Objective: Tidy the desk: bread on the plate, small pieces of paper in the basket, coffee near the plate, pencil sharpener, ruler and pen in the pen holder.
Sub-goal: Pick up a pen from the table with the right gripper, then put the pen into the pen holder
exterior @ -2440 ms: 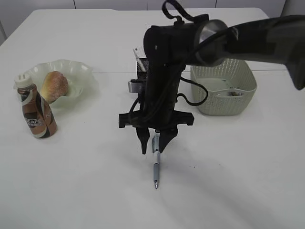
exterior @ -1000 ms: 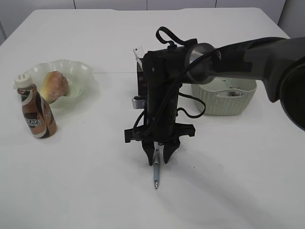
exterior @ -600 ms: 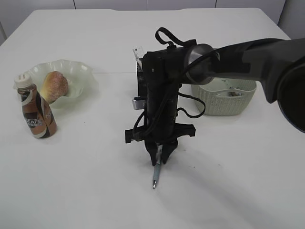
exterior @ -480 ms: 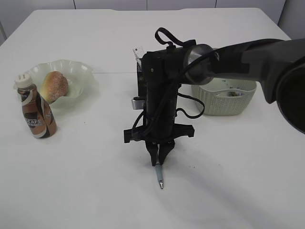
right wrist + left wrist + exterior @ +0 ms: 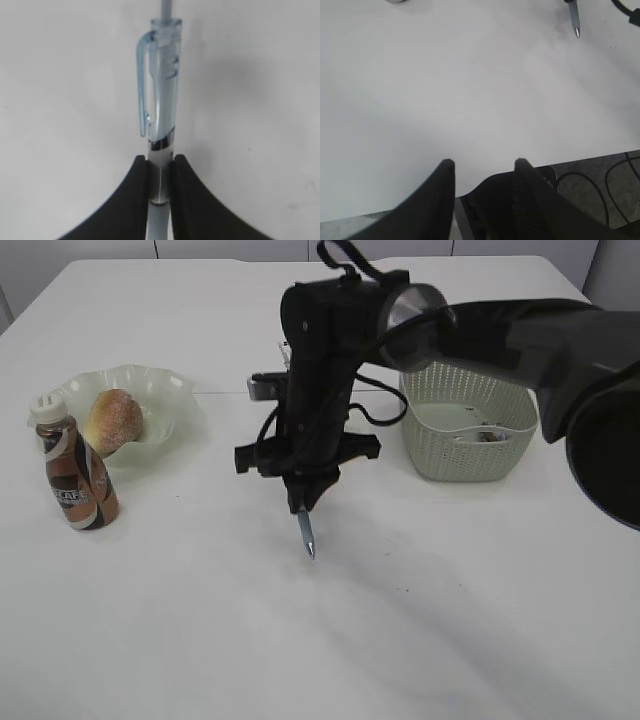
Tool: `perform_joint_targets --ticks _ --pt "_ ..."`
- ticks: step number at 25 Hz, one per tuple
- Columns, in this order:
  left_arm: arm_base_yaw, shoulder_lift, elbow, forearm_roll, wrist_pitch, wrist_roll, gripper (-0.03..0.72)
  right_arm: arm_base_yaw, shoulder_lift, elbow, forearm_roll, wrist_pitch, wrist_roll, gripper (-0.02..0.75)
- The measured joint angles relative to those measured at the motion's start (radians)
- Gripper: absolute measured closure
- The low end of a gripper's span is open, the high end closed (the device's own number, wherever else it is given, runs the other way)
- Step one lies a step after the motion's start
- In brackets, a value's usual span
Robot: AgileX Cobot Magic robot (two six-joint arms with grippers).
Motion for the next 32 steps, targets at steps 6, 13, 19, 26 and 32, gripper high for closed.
perform_joint_targets --ticks 6,13,19,26,32 --pt "0.000 0.000 0.000 0.028 0.000 0.000 0.398 0.000 -0.103 -0.060 -0.093 0.000 -0.055 0.675" --pt "0.000 0.000 0.000 0.034 0.000 0.000 0.398 0.000 -0.259 0.014 -0.174 -0.062 -0.166 0.675" --pt "0.000 0.000 0.000 0.057 0.000 0.000 0.398 -0.002 -0.443 0.401 -0.264 -0.403 -0.191 0.676" --pt "0.000 0.000 0.000 0.102 0.000 0.000 0.398 -0.004 -0.707 1.054 -0.303 -1.178 -0.198 0.676" --pt "0.000 0.000 0.000 0.106 -0.002 0.000 0.398 -0.013 -0.730 1.170 -0.311 -1.489 -0.204 0.676"
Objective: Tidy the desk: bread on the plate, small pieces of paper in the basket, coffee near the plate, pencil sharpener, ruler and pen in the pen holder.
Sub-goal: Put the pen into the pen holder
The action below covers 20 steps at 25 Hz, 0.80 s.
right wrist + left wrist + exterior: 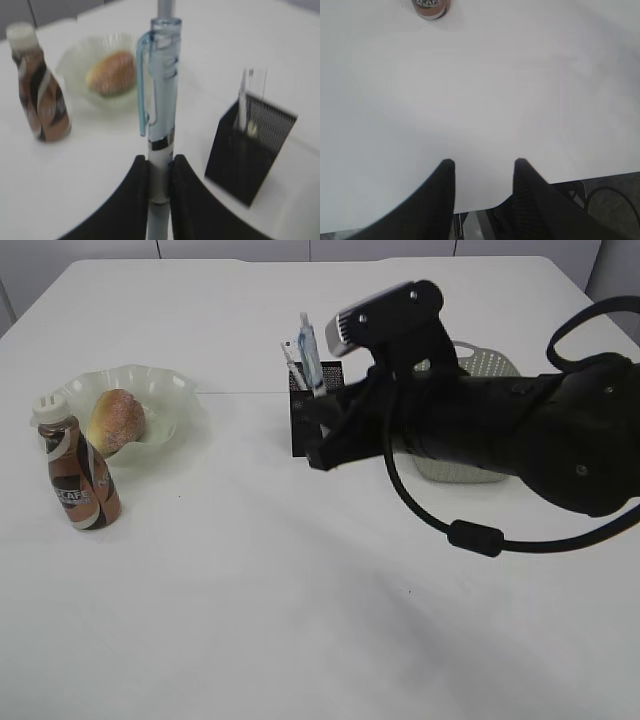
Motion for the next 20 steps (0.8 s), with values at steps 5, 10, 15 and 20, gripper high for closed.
perform_joint_targets --ticks 5,10,15,20 --pt "0.000 0.000 0.000 0.011 -0.011 0.000 0.398 -0.074 0.006 -0.011 0.033 -0.371 -0.045 0.677" --pt "0.000 0.000 0.000 0.019 -0.013 0.000 0.398 -0.151 0.081 -0.113 0.121 -0.426 -0.050 0.677" --pt "0.000 0.000 0.000 0.039 -0.014 0.000 0.398 -0.166 0.224 -0.304 0.155 -0.351 -0.050 0.677" --pt "0.000 0.000 0.000 0.046 -0.014 0.000 0.398 -0.166 0.384 -0.530 0.164 -0.215 -0.050 0.677"
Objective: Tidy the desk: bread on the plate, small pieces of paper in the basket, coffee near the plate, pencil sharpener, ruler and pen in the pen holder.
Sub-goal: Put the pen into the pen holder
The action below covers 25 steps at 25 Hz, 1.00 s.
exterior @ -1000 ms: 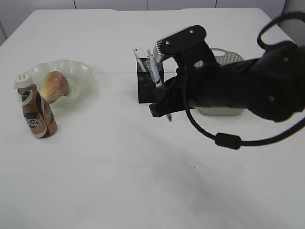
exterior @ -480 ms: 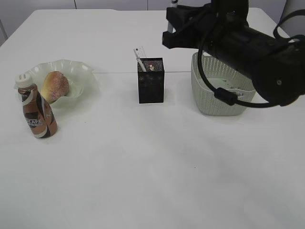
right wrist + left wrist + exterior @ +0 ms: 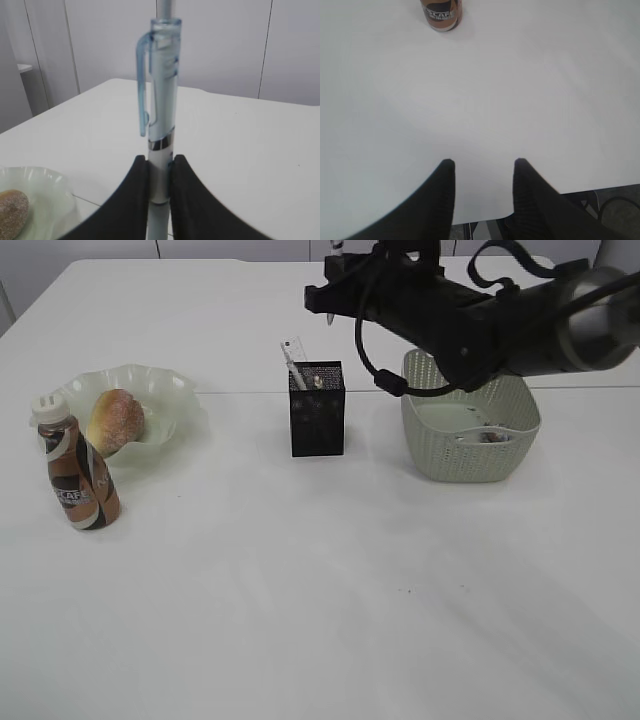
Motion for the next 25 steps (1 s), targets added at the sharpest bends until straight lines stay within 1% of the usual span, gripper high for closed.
perform_joint_targets --ticks 4,7,11,18,23,25 --pt "0.000 0.000 0.000 0.004 0.000 0.000 0.398 0.000 0.093 -0.111 0.001 0.078 0.000 0.677" --pt "0.000 0.000 0.000 0.012 0.000 0.000 0.398 0.000 0.147 -0.148 0.001 0.130 0.000 0.677" --pt "0.000 0.000 0.000 0.020 0.000 0.000 0.398 -0.004 0.185 -0.159 0.001 0.165 -0.002 0.677" --pt "0.000 0.000 0.000 0.029 0.000 0.000 0.398 -0.008 0.198 -0.162 -0.009 0.167 -0.004 0.675" --pt "0.000 0.000 0.000 0.029 0.000 0.000 0.398 -0.008 0.218 -0.179 -0.011 0.194 -0.035 0.627" --pt "0.000 0.000 0.000 0.029 0.000 0.000 0.398 -0.008 0.227 -0.179 -0.013 0.211 -0.042 0.589"
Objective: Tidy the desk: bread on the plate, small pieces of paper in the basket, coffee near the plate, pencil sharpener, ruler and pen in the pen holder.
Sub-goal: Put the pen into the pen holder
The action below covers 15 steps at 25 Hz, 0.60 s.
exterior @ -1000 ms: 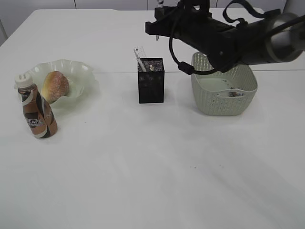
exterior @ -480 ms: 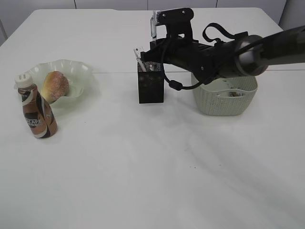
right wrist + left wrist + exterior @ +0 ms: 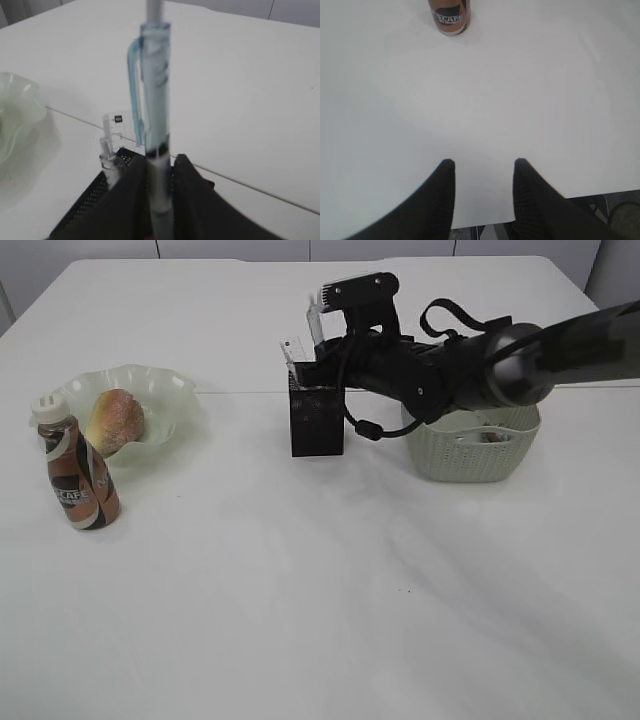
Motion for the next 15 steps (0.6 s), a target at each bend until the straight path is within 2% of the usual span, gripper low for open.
perform_joint_targets --ticks 7,10,15 --pt "0.000 0.000 0.000 0.001 0.000 0.000 0.398 0.000 0.005 -0.041 0.000 0.051 -0.002 0.415" --pt "0.000 0.000 0.000 0.005 0.000 0.000 0.398 0.000 -0.003 -0.081 0.000 0.153 -0.003 0.392" --pt "0.000 0.000 0.000 0.041 0.000 0.000 0.393 0.000 -0.117 -0.113 0.014 0.417 -0.003 0.384"
